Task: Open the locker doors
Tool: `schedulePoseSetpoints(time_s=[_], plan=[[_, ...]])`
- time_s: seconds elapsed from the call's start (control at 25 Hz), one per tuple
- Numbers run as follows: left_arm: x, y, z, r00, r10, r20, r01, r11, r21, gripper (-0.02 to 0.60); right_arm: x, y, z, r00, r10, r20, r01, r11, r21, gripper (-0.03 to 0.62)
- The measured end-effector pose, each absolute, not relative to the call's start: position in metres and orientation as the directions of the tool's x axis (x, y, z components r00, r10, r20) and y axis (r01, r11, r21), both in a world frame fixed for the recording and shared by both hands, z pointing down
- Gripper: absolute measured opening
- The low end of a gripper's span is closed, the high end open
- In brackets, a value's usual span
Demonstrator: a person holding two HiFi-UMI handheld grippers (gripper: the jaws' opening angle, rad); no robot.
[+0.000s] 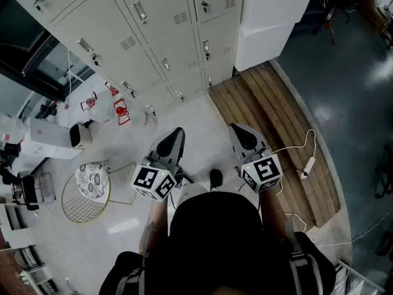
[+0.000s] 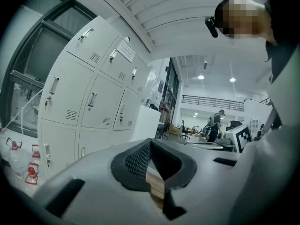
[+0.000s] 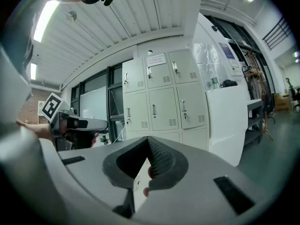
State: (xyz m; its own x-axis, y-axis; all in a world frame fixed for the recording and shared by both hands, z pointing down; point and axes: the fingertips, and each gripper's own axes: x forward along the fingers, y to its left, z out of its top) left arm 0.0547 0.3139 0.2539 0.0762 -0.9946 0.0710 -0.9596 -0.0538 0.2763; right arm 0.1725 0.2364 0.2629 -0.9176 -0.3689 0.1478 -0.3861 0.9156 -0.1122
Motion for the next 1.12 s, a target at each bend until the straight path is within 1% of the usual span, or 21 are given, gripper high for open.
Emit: schedulePoseSetpoints(time_s=[0.32,0.48,0.6,0.76,0.96,1.12], plan=[[0.053,0.303,0.255,0.076,-0.995,0.067,-0.965,-0.057,0.256,0.018,0.167,0.23,0.263,-0.929,-0.348,0.13,-0.365,0.919,-0.147,0.002],[0.052,0.3,0.259,0.081,-0.993,0.082,-0.962,-0.056,0.267,0.018,0.167,0.225,0.268,-0.927,-0.349,0.135,-0.368,0.915,-0.166,0.002],[0.051,0.296,0.261,0.086,-0.992,0.093,-0.963,-0.059,0.264,0.018,0.169,0.216,0.268,-0.924,-0.369,0.105,-0.382,0.907,-0.178,0.003],[0.047,0.293,0.266,0.099,-0.989,0.109,-0.964,-0.068,0.257,0.018,0.162,0.209,0.277,-0.929,-0.355,0.108,-0.37,0.911,-0.182,0.003],[0.025,0.286,0.273,0.092,-0.99,0.111,-0.965,-0.061,0.254,0.018,0.14,0.202,0.285,-0.933,-0.343,0.108,-0.357,0.917,-0.176,0.003],[0.002,0.272,0.279,0.089,-0.991,0.099,-0.964,-0.061,0.258,0.018,0.126,0.191,0.291,-0.922,-0.37,0.118,-0.386,0.903,-0.186,0.003]])
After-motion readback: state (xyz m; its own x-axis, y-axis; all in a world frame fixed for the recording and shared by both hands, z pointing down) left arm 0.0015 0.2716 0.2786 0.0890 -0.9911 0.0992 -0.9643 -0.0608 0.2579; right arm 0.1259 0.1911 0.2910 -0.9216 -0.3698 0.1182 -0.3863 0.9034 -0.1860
